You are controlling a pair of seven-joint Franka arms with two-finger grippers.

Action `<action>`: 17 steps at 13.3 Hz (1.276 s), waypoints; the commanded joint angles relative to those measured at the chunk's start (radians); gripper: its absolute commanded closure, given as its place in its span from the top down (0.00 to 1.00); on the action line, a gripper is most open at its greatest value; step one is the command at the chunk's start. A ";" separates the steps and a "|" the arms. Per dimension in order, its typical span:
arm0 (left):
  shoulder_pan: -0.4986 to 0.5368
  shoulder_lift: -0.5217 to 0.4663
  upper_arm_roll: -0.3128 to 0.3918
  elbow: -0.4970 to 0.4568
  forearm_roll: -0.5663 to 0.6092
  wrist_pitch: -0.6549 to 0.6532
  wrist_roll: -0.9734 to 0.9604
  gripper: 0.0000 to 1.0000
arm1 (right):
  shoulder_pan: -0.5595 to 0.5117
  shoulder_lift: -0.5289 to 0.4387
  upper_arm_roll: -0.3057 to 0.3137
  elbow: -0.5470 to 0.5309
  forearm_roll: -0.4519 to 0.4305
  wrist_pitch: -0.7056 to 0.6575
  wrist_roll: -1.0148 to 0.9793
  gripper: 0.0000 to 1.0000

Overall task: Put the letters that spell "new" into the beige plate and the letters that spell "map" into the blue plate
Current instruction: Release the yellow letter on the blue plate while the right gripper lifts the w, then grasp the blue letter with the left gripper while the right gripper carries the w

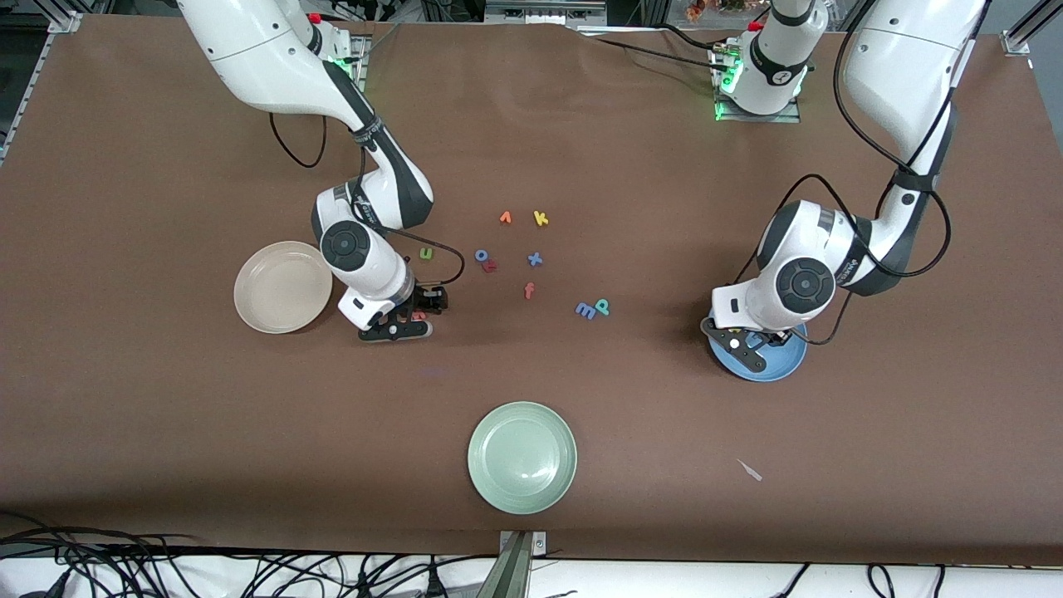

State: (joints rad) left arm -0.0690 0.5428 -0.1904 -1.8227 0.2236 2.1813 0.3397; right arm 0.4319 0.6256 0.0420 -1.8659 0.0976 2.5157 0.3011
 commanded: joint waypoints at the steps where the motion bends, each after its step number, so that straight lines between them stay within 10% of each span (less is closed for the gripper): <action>1: -0.020 -0.023 -0.040 0.034 0.017 -0.009 -0.047 1.00 | -0.005 0.020 0.009 0.022 0.024 0.008 -0.042 0.70; 8: -0.150 0.107 -0.089 0.230 -0.043 -0.009 -0.338 1.00 | -0.015 0.022 0.007 0.021 0.025 0.002 -0.100 0.69; 17: -0.328 0.273 -0.086 0.350 -0.044 0.047 -0.570 1.00 | -0.015 0.029 0.007 0.022 0.025 0.008 -0.093 0.34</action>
State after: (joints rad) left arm -0.3631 0.7872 -0.2870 -1.5144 0.1918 2.2058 -0.2164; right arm 0.4219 0.6341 0.0403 -1.8591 0.1042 2.5155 0.2257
